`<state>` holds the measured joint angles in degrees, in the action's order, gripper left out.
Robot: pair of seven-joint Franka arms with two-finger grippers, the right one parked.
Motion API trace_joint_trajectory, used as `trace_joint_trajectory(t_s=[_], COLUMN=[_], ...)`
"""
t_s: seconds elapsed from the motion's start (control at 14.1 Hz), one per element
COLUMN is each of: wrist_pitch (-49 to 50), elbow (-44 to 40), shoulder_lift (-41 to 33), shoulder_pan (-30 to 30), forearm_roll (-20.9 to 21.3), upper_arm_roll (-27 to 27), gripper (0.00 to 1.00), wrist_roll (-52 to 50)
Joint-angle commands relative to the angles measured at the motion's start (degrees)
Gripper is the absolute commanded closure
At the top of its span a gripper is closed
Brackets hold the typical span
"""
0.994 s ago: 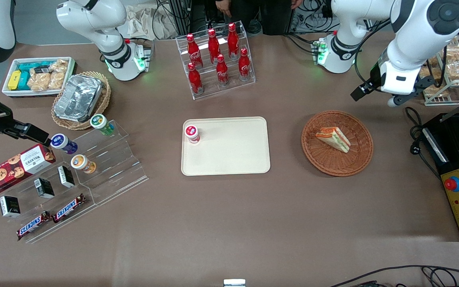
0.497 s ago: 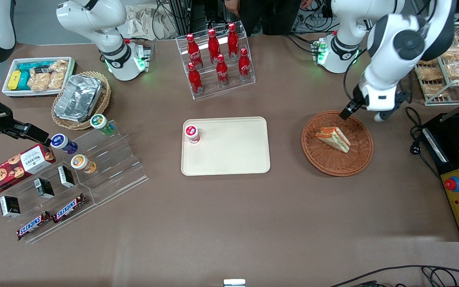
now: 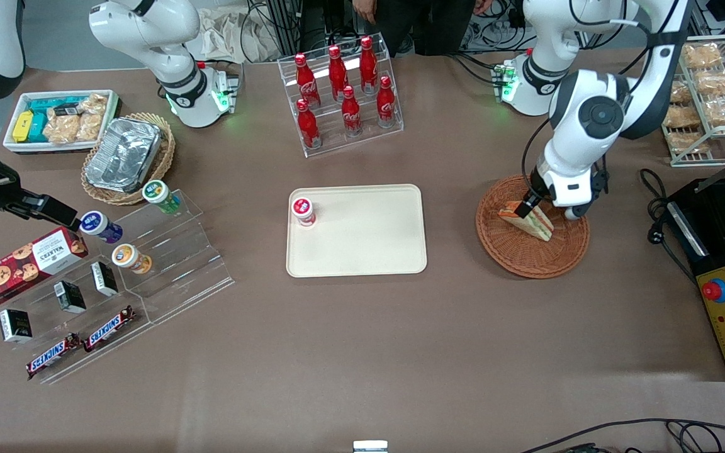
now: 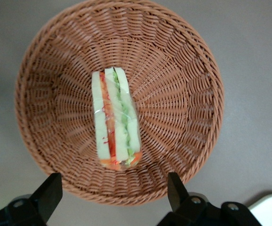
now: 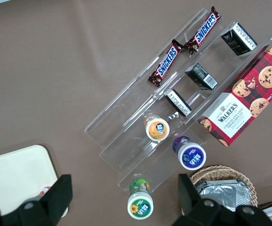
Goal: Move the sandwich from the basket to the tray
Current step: 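Lower the open left gripper over the wrapped sandwich in the basket, then close the left gripper on the sandwich and lift it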
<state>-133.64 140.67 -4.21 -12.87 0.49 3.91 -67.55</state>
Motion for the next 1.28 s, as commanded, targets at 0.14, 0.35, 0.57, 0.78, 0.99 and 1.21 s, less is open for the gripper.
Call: trace_joint_trajectory(t_s=[0.14,0.35,0.57,0.78,0.99,1.21], wrist_pitch=[-2.50,-5.65,-9.18,-12.43,-13.31,-13.40], elbow=[1.97,2.06,2.06,2.06,1.97,2.06], shoulder_lift=[1.84,4.73,8.42,11.06,12.47,12.48], shoulder_pan=[-0.49,-0.32,0.03,0.03,-0.14,-0.14], forearm_roll=[6.17,7.24,7.15,7.15,7.24,7.33], upper_arm_roll=[-0.74,-0.83,-0.92,-0.92,-2.23,-2.24], gripper=[0.01,0.01,0.01,0.01,0.32,0.90], wrist_roll=[-4.60,-7.15,-11.11,-12.87,-12.87,-12.78])
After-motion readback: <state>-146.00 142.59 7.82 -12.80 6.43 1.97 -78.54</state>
